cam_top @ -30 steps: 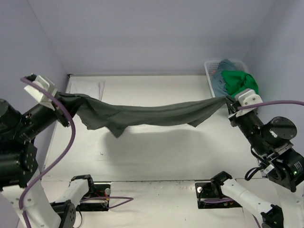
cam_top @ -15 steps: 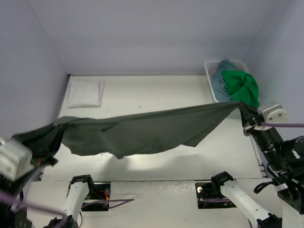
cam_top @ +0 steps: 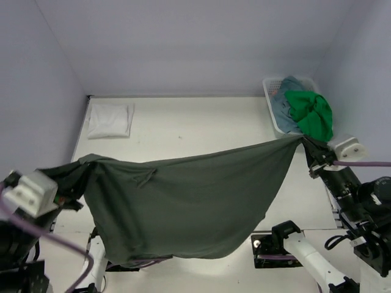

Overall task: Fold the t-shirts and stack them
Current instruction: Flatten the tshirt out

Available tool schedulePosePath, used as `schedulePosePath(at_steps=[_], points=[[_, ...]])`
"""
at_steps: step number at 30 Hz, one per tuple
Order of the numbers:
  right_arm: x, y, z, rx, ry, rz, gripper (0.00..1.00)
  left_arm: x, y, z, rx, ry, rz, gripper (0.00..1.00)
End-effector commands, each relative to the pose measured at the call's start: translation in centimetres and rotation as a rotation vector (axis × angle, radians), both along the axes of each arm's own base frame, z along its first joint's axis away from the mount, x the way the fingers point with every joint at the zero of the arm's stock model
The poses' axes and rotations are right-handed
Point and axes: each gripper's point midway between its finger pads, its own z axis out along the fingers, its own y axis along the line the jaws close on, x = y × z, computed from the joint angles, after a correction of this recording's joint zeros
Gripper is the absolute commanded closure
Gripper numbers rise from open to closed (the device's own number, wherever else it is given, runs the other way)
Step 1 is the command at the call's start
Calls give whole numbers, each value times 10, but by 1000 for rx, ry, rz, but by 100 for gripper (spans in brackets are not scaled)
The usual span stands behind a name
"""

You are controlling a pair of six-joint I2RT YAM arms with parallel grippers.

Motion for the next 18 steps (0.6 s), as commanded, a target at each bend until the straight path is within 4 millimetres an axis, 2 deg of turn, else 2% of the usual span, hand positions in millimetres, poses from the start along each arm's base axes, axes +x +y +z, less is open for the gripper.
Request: schedulePosePath(at_steps=[1,2,3,5,6,8,9,11,12,14,15,16,17,18], points=[[27,6,-10,-37,7,-19,100,58,18,-6,18,37,63,100],[33,6,-17,-55,24,-28,100,68,22,-12,29,47,76,100],[44,6,-34,-81,60,-46,100,88,26,-27,27,103,84,100],[56,8,-50,-128,83,-54,100,110,34,-37,47,118,105,100],[65,9,-68,-151,117,-65,100,131,37,-54,47,176,105,100],[79,12,-82,-190,137,-72,100,154,43,-64,57,193,113,100],[87,15,-99,-212,168,-74,100,173,45,-77,56,241,108,100],[103,18,-114,-253,189,-86,100,199,47,-95,53,282,87,100],[111,19,-129,-274,212,-89,100,219,48,-111,48,330,75,100],[129,22,-140,-306,223,-105,100,244,50,-126,42,358,58,100],[142,26,-152,-321,239,-108,100,264,52,-142,35,404,52,100],[149,28,-158,-331,243,-107,100,277,53,-146,34,403,49,100],[157,23,-163,-348,252,-148,100,296,54,-164,30,450,40,100],[165,23,-169,-358,264,-155,100,306,53,-172,31,466,30,100]])
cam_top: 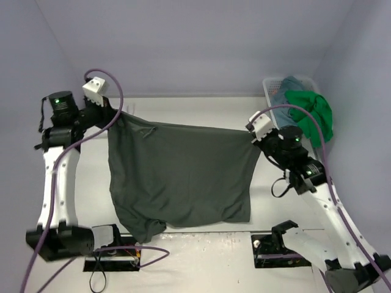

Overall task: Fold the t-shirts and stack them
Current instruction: Flatten the tshirt out

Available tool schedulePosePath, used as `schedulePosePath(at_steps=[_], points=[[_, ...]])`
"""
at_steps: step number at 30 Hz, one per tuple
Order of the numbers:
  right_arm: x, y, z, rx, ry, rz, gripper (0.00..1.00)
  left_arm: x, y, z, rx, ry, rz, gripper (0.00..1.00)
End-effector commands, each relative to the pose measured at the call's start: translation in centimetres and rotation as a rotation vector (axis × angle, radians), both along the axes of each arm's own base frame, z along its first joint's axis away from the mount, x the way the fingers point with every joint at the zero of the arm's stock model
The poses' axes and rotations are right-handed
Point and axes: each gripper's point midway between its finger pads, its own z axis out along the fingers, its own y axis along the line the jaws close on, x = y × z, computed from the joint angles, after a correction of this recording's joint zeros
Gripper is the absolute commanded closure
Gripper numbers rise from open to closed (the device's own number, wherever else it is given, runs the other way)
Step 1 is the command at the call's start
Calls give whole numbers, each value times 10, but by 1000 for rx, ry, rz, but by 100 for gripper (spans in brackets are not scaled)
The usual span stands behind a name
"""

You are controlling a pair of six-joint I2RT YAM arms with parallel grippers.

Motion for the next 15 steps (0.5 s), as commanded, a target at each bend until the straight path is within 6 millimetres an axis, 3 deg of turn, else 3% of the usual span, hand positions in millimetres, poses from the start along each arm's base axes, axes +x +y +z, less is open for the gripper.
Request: schedulePosePath(at_steps=[1,2,4,9,11,12,13,14,15], points=[[47,-3,18,-22,-133,-68,100,48,1,10,31,-123,-36,100],[55,-8,14,-23,-124,-80,100,66,2,-6,30,-82,-42,100],[78,-9,3,-17,-110,-82,100,83,-1,-17,35,-65,-56,100],[129,-35,-22,48,-25,-107,100,130,-6,-58,54,-8,-67,100],[148,-46,-45,44,20,-138,100,146,-13,-80,71,27,-77,100],[159,-48,-59,29,53,-146,100,154,-12,-81,81,18,-65,100],[165,-48,-67,25,68,-151,100,163,-18,-97,85,47,-71,100],[171,-49,-68,23,70,-157,100,169,-20,-104,93,55,-66,100],[178,-49,-85,16,110,-161,100,177,-21,-102,101,42,-58,100]])
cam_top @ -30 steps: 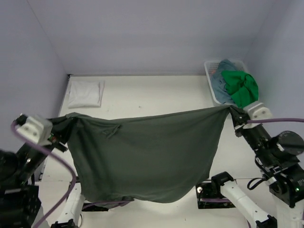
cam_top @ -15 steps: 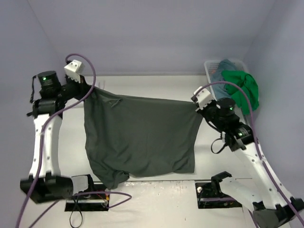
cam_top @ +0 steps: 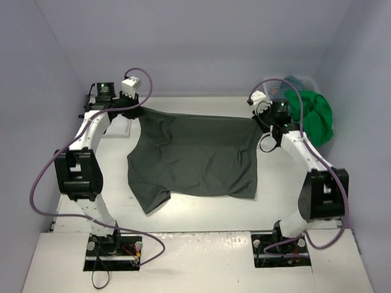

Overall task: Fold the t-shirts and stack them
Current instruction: Flatten the tshirt out

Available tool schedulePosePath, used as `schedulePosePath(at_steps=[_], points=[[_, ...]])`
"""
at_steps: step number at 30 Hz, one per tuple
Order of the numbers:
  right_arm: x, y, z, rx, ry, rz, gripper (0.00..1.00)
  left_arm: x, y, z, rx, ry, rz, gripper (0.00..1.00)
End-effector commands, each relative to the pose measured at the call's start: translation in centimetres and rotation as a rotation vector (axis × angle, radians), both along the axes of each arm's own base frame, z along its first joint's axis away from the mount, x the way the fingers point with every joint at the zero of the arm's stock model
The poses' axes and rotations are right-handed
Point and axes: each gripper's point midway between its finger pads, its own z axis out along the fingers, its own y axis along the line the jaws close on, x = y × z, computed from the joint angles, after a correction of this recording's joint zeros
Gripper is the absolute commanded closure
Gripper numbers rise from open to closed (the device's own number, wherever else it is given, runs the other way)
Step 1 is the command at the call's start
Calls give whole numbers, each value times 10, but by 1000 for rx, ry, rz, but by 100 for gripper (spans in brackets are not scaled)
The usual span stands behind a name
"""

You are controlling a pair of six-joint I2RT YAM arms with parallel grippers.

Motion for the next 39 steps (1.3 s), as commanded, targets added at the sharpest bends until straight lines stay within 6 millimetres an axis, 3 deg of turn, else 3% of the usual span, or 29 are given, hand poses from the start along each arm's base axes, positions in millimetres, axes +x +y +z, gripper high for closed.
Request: schedulePosePath(at_steps=[1,2,3,4,7,15,16,17,19,20,23,24,25,29,39], points=[[37,1,24,15,-104,-9,100,45,8,26,83,-167,54,100],[40,1,18,15,-92,-9,100,52,12,21,97,-163,73,100],[47,1,8,9,-74,-16,100,58,-3,24,106,-179,58,100],[50,0,4,12,-66,-25,100,66,-1,10,123,-158,76,100],[63,-2,-6,8,-51,-48,100,85,-4,2,150,-160,111,100],[87,13,-31,-7,-31,-78,100,128,-15,3,164,-207,158,100],[91,13,-31,-11,-37,-85,100,134,-18,-7,166,-193,158,100],[94,13,-42,-28,-21,-97,100,140,-20,2,168,-213,161,100],[98,19,-48,-39,-15,-94,100,150,-25,-11,191,-202,160,100],[101,20,-48,-42,-19,-96,100,155,-27,-3,193,-219,161,100],[109,20,-59,-69,-7,-124,100,163,-35,-26,219,-179,157,100],[111,18,-67,-83,2,-135,100,169,-38,-16,220,-203,160,100],[113,19,-70,-89,6,-137,100,172,-39,-31,233,-183,160,100],[119,16,-86,-110,27,-157,100,179,-50,-41,253,-187,153,100],[136,-1,-101,-161,15,-261,100,192,-54,-69,320,-187,181,100]])
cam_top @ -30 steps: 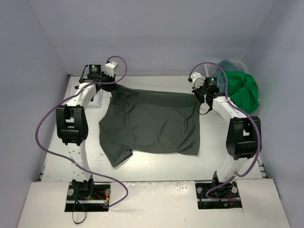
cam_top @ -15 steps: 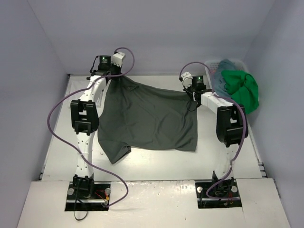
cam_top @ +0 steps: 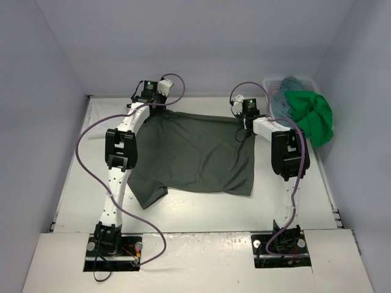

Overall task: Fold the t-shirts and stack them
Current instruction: Flatten the tshirt out

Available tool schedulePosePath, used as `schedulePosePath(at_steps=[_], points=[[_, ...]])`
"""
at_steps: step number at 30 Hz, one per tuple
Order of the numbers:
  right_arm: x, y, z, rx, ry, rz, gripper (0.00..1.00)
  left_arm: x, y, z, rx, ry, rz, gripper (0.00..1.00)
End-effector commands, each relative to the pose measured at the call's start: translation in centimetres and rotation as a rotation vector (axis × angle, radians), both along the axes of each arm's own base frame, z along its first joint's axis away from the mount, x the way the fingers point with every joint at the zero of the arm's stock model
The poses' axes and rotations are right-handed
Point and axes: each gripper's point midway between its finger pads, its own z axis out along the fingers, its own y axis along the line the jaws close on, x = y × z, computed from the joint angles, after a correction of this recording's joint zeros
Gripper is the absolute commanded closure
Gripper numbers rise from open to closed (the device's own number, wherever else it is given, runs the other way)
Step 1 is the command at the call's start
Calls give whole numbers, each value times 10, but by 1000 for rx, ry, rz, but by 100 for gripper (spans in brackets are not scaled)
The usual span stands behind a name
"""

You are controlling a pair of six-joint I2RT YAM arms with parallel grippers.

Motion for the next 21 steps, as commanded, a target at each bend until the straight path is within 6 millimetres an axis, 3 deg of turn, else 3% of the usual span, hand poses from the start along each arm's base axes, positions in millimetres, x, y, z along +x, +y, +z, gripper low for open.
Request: schedulePosePath(at_steps=[1,10,18,21], points=[[29,-8,38,-12,-146,-80,100,20,6,63,25,-156,31,100],[50,-10,14,-21,-158,-118,100,24,12,57,43,-158,66,100],[81,-6,22,-31,-222,-135,100,23,14,45,61,-146,56,100],[87,-5,13,-59,-216,-141,99,22,14,40,64,-136,57,100]])
